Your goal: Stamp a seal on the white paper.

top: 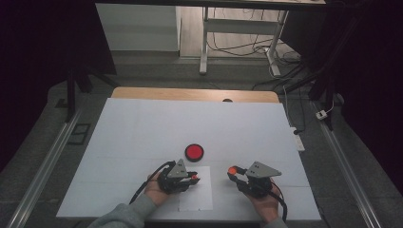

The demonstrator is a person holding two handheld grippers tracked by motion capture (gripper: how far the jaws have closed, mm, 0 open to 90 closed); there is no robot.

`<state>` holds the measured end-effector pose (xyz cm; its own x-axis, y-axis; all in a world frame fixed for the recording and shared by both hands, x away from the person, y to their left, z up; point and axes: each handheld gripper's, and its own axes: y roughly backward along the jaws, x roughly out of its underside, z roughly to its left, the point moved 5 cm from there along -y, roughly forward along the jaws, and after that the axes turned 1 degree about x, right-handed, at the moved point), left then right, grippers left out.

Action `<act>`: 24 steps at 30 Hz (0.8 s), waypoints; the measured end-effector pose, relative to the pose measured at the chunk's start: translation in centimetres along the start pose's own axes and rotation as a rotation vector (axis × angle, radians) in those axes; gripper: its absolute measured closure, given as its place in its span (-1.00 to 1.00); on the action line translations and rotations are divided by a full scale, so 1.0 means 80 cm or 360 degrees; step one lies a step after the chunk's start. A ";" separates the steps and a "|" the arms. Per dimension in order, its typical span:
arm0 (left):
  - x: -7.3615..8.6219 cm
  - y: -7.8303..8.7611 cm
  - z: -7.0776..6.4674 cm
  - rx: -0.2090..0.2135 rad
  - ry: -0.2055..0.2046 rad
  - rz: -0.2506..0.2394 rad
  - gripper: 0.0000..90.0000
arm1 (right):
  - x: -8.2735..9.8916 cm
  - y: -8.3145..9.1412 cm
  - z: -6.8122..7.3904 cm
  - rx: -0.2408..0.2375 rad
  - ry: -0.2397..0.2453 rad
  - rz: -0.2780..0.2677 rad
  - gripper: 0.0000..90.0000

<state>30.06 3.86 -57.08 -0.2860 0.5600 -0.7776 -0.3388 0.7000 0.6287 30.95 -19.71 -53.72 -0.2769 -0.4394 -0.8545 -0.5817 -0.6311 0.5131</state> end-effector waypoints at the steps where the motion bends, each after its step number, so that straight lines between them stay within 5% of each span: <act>1: 0.000 0.000 0.000 -0.0001 0.0000 0.0000 0.62 | 0.000 0.000 -0.001 0.0010 0.0001 0.0004 0.43; 24: -0.002 -0.001 -0.002 -0.0019 0.0010 0.0016 0.62 | -0.002 -0.001 0.002 -0.0006 0.0008 -0.0006 0.43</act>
<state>30.00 3.67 -56.97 -0.2953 0.5642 -0.7710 -0.3466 0.6888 0.6367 30.87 -19.49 -53.66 -0.2711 -0.4402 -0.8560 -0.5799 -0.6351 0.5103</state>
